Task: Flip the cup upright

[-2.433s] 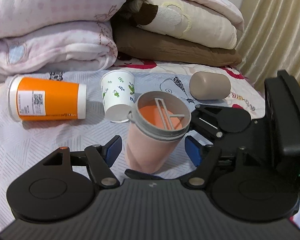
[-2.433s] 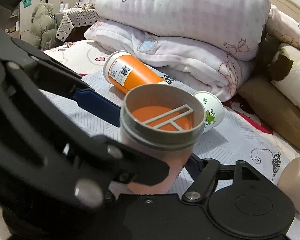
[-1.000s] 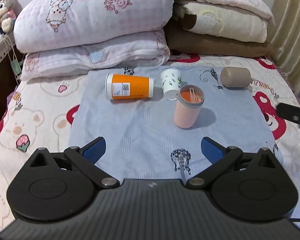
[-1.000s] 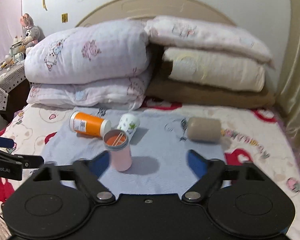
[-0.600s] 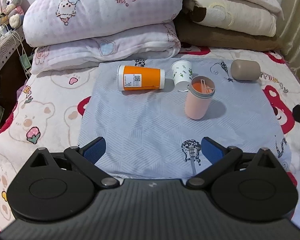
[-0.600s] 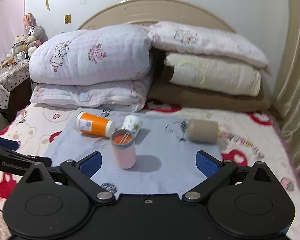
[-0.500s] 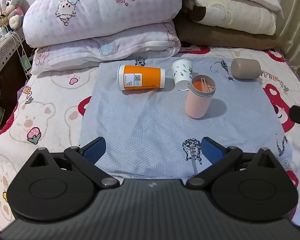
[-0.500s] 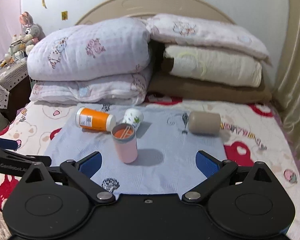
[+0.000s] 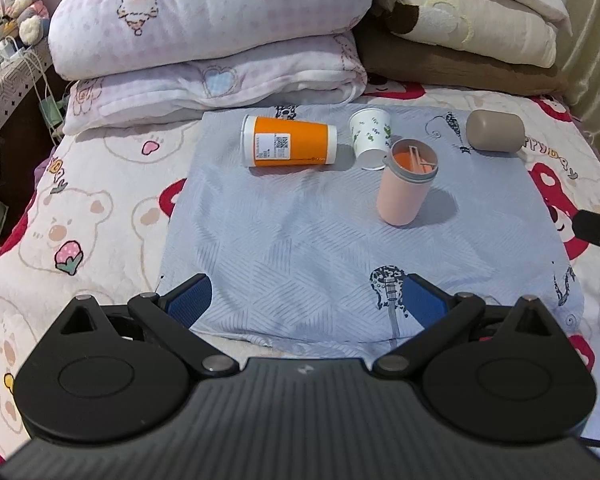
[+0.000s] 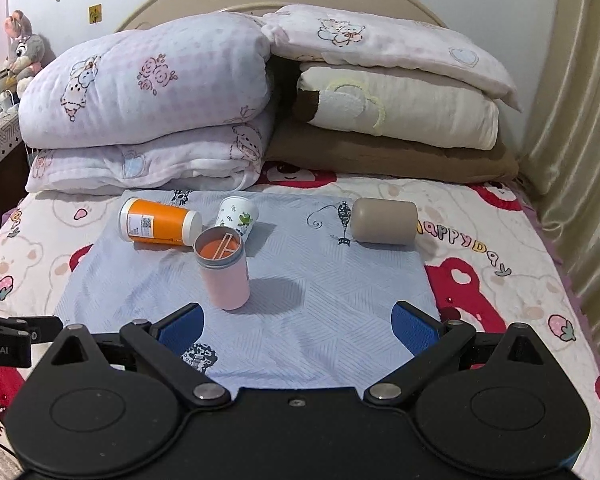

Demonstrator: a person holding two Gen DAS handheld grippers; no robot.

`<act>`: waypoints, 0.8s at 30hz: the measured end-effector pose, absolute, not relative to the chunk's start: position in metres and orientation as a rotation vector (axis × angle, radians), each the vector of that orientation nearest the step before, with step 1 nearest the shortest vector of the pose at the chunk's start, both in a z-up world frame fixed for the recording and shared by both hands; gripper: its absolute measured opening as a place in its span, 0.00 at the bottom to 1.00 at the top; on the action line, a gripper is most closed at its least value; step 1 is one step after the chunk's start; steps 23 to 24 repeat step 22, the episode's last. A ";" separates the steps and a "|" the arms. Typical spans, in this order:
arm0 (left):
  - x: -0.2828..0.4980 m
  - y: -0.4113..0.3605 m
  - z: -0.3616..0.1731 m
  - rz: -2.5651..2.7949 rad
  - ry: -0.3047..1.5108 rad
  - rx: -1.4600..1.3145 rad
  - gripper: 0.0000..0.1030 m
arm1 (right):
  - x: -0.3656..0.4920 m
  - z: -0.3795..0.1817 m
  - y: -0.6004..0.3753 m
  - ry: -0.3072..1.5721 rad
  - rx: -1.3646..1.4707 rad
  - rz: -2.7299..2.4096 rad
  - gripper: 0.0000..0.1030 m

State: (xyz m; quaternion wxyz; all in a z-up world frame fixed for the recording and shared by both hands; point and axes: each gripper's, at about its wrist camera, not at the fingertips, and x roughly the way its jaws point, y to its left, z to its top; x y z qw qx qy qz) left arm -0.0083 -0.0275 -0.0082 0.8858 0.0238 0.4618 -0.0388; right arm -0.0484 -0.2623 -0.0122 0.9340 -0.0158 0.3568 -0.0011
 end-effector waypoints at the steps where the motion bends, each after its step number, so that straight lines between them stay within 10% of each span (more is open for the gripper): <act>1: -0.008 -0.026 -0.009 -0.079 0.964 0.044 1.00 | -0.048 -0.013 -0.262 0.734 -0.031 -0.001 0.99; 24: -0.004 -0.022 -0.014 -0.072 0.987 0.045 1.00 | -0.048 -0.013 -0.263 0.743 -0.021 -0.038 0.99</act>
